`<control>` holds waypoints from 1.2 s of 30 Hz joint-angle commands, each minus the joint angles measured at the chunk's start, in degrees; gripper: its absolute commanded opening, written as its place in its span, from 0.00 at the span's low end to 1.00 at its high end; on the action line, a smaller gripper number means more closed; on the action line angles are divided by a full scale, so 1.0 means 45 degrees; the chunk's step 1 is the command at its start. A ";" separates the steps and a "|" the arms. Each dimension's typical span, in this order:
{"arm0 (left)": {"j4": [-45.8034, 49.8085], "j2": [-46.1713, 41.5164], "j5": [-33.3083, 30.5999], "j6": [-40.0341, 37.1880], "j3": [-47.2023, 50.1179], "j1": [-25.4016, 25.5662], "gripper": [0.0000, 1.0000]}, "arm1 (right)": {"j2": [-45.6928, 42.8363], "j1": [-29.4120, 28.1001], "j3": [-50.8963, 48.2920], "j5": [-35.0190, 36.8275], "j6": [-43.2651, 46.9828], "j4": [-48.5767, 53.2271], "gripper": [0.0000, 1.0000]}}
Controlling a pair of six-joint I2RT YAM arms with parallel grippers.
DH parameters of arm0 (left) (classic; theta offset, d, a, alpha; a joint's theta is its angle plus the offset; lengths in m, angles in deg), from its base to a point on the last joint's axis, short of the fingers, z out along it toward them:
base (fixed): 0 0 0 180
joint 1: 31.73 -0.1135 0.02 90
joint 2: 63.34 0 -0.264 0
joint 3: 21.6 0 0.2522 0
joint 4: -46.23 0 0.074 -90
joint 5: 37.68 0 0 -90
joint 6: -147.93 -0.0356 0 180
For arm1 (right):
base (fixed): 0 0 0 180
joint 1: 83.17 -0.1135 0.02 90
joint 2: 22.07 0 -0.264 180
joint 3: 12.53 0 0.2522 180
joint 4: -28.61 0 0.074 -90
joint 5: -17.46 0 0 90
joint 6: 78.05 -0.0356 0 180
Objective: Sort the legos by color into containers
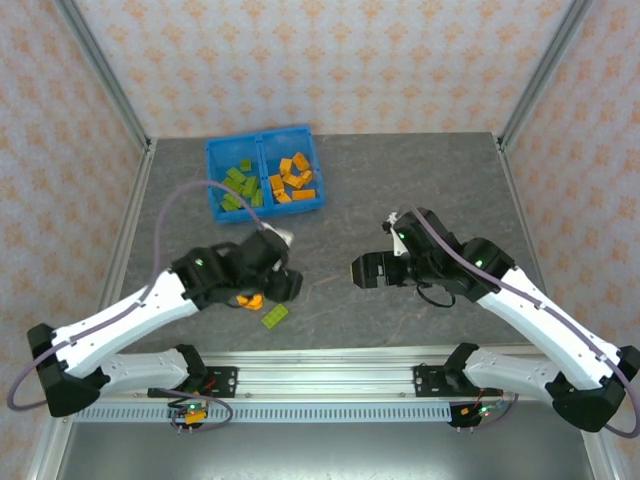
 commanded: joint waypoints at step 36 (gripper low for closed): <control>-0.2105 0.6443 0.0291 -0.0276 0.2884 -0.0236 0.36 | -0.0481 0.0022 0.0217 -0.1916 0.1035 0.1512 0.99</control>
